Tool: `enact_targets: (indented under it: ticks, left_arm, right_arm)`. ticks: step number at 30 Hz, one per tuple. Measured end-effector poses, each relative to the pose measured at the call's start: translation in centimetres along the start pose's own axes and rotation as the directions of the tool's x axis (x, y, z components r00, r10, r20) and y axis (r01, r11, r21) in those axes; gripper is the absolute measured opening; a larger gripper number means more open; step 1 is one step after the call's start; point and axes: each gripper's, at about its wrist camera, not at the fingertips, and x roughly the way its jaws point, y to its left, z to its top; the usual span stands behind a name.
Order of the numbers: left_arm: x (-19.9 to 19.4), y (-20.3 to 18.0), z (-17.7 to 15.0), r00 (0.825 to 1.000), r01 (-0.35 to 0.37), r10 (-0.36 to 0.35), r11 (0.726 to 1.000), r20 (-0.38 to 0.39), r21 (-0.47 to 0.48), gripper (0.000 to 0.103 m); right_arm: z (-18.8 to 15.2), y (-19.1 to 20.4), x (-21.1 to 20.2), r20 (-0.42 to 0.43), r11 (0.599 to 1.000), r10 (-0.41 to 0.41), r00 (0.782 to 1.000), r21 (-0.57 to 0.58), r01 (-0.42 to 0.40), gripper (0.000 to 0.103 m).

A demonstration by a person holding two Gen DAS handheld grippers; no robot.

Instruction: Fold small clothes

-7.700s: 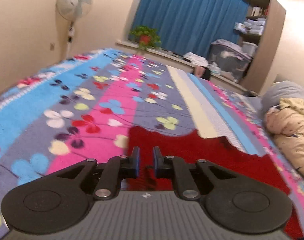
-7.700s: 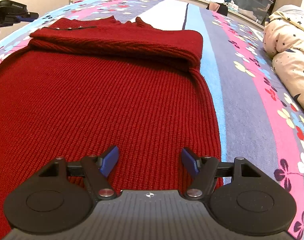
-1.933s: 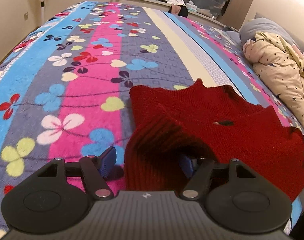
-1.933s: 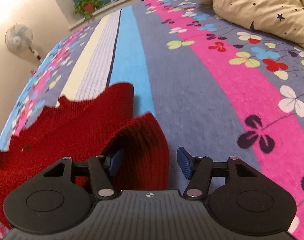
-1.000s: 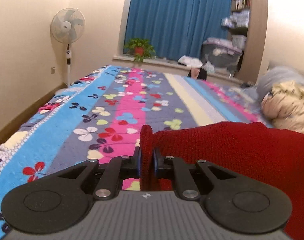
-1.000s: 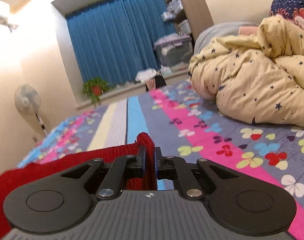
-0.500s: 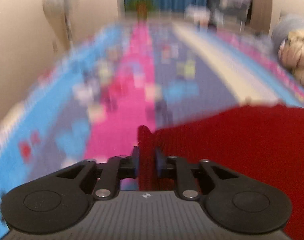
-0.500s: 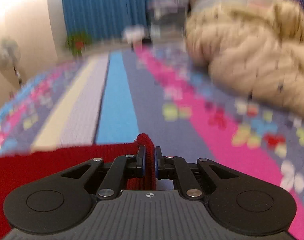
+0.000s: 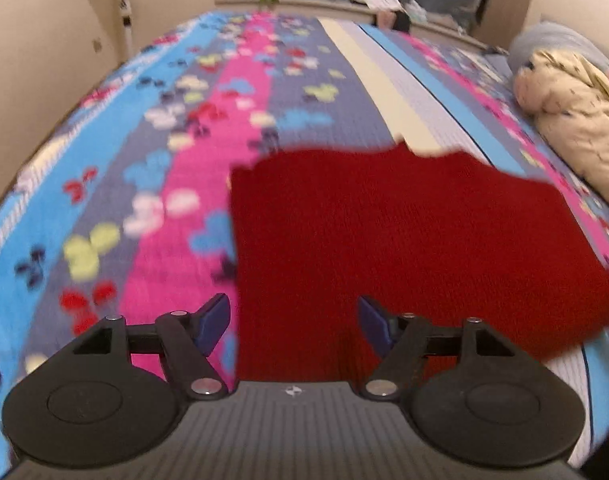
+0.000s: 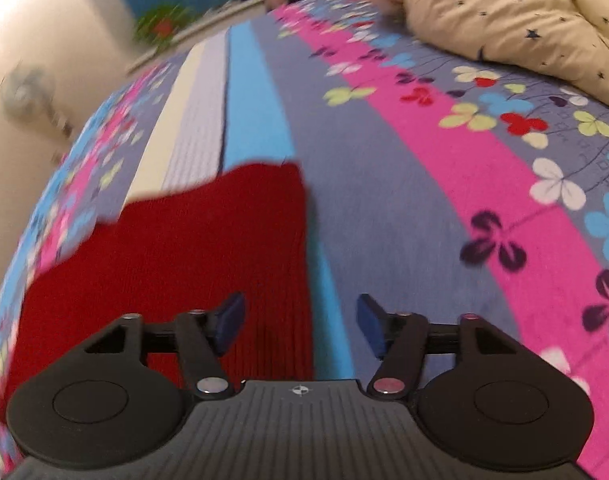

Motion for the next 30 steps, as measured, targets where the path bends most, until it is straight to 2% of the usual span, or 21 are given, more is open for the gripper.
enact_targets:
  ticks: [1, 3, 4, 5, 6, 7, 10, 12, 16, 19, 21, 22, 24, 26, 28, 30]
  left_arm:
    - [0.2, -0.1, -1.1, 1.000, 0.005, -0.005, 1.000, -0.016, 0.010, 0.076]
    - [1.5, -0.5, -2.2, 0.996, -0.031, 0.036, 0.998, -0.076, 0.061, 0.076]
    - [2.2, -0.3, -2.4, 0.994, -0.049, 0.055, 0.996, -0.093, 0.071, 0.076]
    - [2.6, -0.1, -2.6, 0.991, -0.067, 0.073, 0.996, -0.111, 0.055, 0.077]
    - [2.9, 0.2, -2.8, 0.990, -0.074, 0.077, 0.997, -0.119, 0.030, 0.077]
    - [2.8, 0.4, -2.8, 0.990, -0.073, 0.074, 0.997, -0.120, 0.011, 0.077]
    - [2.2, 0.2, -2.6, 0.992, -0.088, 0.089, 0.996, -0.095, 0.011, 0.076]
    - [2.1, -0.3, -2.5, 0.990, -0.102, 0.105, 0.994, -0.089, 0.036, 0.076]
    - [2.5, -1.0, -2.4, 0.988, -0.121, 0.127, 0.990, -0.086, 0.078, 0.076]
    - [2.6, -0.8, -2.4, 0.988, -0.120, 0.126, 0.990, -0.088, 0.071, 0.076]
    - [2.5, -0.8, -2.4, 0.988, -0.121, 0.127, 0.990, -0.088, 0.073, 0.076]
    - [2.6, -0.8, -2.4, 0.988, -0.122, 0.128, 0.990, -0.088, 0.075, 0.076]
    - [2.6, -0.8, -2.4, 0.988, -0.122, 0.129, 0.989, -0.087, 0.077, 0.076]
    - [2.7, -0.8, -2.4, 0.988, -0.122, 0.128, 0.990, -0.087, 0.077, 0.076]
    - [2.7, -0.9, -2.3, 0.988, -0.120, 0.127, 0.990, -0.088, 0.077, 0.076]
    - [2.9, -1.1, -2.3, 0.988, -0.124, 0.131, 0.989, -0.088, 0.081, 0.076]
  right_arm:
    - [-0.8, 0.3, -0.2, -0.021, 1.000, 0.010, 1.000, -0.016, -0.010, 0.072]
    - [-2.0, 0.5, -0.2, -0.074, 0.999, 0.029, 0.997, -0.029, -0.031, 0.071]
    - [-2.6, 0.5, 0.0, -0.105, 0.999, 0.032, 0.994, -0.041, -0.036, 0.066]
    - [-3.1, 0.7, 0.0, -0.123, 0.998, 0.030, 0.992, -0.059, -0.038, 0.041]
    - [-3.3, 0.8, -0.1, -0.123, 0.996, 0.032, 0.992, -0.074, -0.042, 0.024]
    - [-3.5, 0.8, -0.6, -0.110, 0.996, 0.034, 0.993, -0.080, -0.043, 0.014]
    - [-3.3, -0.1, -2.3, -0.039, 0.998, 0.059, 0.997, -0.011, -0.059, 0.012]
    - [-3.5, -0.7, -3.0, -0.027, 0.997, 0.066, 0.997, 0.032, -0.065, 0.012]
    - [-4.4, 0.0, -1.8, -0.085, 0.999, -0.002, 0.996, -0.053, -0.003, 0.012]
    - [-4.6, 0.1, -1.7, -0.086, 0.998, -0.011, 0.996, -0.068, 0.005, 0.015]
    - [-4.4, 0.4, -2.1, -0.063, 0.996, -0.037, 0.997, -0.081, 0.032, 0.025]
    - [-4.4, 0.6, -2.7, -0.029, 0.993, -0.064, 0.998, -0.097, 0.061, 0.033]
    - [-4.3, 1.3, -3.9, 0.067, 0.987, -0.081, 0.994, -0.134, 0.090, 0.035]
    - [-4.4, 2.0, -5.2, 0.140, 0.983, -0.049, 0.989, -0.168, 0.072, 0.035]
    - [-4.8, 2.7, -5.6, 0.150, 0.980, 0.000, 0.989, -0.197, 0.030, 0.037]
    - [-5.3, 3.2, -4.5, 0.099, 0.970, -0.005, 0.995, -0.240, 0.029, 0.038]
